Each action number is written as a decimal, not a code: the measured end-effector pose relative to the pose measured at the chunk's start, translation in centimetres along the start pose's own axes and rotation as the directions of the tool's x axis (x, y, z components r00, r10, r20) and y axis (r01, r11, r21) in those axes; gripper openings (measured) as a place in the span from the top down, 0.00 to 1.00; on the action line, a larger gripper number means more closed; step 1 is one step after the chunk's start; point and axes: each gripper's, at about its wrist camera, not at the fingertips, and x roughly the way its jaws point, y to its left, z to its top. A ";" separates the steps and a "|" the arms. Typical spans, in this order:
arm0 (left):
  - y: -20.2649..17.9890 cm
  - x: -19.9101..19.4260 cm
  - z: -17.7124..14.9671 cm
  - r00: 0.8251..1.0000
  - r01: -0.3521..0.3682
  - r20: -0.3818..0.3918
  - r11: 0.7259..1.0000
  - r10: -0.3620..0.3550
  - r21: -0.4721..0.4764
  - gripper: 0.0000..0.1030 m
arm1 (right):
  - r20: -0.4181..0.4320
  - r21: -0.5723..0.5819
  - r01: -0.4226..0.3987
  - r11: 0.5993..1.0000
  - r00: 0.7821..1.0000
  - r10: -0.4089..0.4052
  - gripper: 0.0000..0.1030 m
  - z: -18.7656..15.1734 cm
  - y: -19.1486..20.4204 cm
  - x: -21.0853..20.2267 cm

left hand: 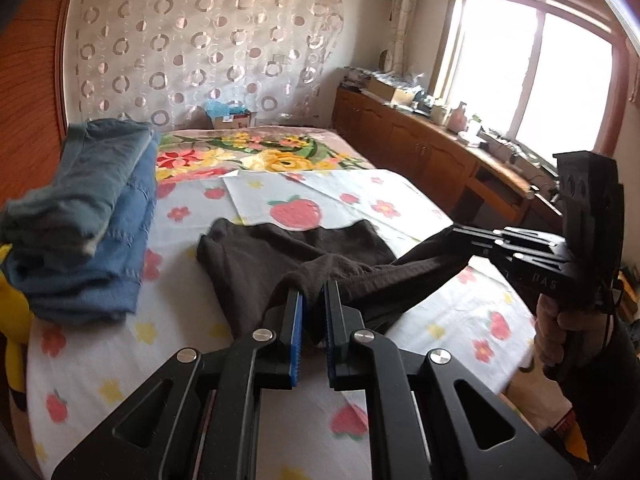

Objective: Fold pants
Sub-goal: 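Lift the held pants end with both grippers and fold it over the rest, then lower the folded pants onto the bed and open both grippers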

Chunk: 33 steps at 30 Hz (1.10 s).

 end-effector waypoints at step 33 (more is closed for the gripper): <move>2.8 6.5 2.5 0.989 -0.124 -0.085 0.992 0.124 0.001 0.90 | -0.106 -0.015 0.060 0.998 0.992 -0.061 0.91 3.6 -1.8 11.8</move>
